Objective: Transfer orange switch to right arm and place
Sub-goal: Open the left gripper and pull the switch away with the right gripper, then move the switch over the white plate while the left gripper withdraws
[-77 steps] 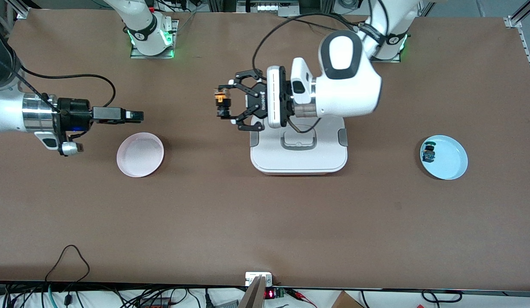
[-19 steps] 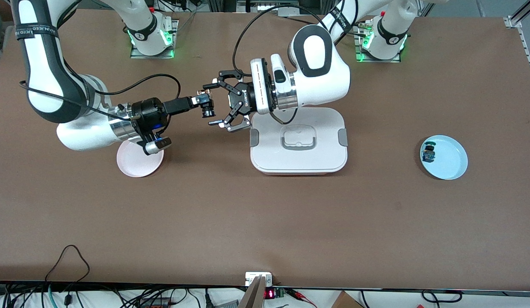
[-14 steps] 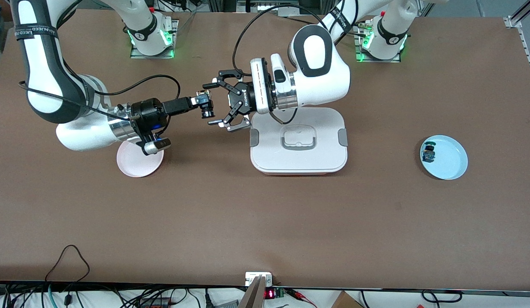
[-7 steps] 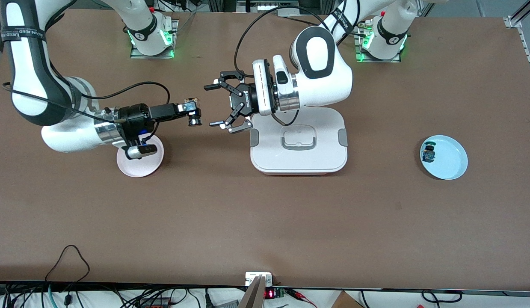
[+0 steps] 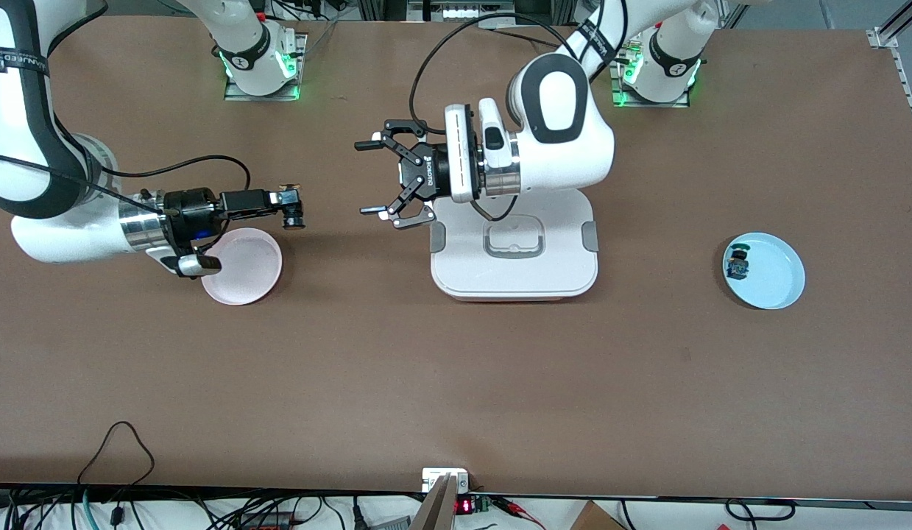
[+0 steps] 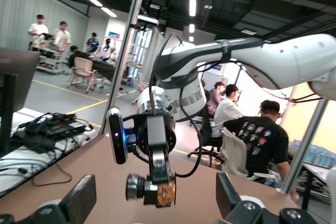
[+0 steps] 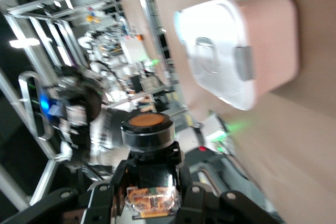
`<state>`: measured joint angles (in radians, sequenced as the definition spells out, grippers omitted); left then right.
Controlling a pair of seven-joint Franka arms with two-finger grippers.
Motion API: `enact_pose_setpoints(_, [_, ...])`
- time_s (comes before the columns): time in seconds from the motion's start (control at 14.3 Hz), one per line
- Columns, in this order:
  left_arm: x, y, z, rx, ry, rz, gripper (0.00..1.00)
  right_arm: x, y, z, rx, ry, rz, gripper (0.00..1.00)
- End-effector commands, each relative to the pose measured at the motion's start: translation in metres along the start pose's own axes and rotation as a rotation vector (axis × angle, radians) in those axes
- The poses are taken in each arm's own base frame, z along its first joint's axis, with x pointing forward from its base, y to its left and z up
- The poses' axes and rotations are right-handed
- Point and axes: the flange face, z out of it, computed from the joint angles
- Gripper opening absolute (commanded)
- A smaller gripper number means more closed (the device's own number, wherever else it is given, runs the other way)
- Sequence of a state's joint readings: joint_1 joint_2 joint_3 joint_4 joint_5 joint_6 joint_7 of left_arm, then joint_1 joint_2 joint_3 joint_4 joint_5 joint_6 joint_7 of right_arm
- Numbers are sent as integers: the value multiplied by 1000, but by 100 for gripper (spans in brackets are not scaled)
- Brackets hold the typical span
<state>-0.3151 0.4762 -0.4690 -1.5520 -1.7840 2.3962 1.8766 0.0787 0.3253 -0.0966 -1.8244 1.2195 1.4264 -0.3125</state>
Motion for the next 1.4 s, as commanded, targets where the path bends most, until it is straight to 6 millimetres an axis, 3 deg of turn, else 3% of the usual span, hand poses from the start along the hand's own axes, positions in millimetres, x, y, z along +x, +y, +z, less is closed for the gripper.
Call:
enact_pose_setpoints(0.0, [15,-20,-28,-82,-31,-19,100,-15,7,-19,-144,-30,-76,0])
enact_pose_setpoints(0.21, [30,-24,-47,-144,-151,-75,100,-23,34,-46,-296,-74,-202,0])
enact_pose_setpoints(0.56, [32,-21,-72,-266,-361,-184,100,-27,69,-76,-637,-206,-381,0])
enact_pose_setpoints(0.91, [23,-11,-92,-322,-617,-299,100,-19,79,-91,-959,-360,-539,0])
enact_pose_setpoints(1.05, [29,-4,-104,-287,-723,-418,100,-14,87,-98,-1048,-388,-595,0])
enact_pose_setpoints(1.33, [42,-2,-126,44,-1098,-651,100,-2,112,-86,-1188,-470,-825,0])
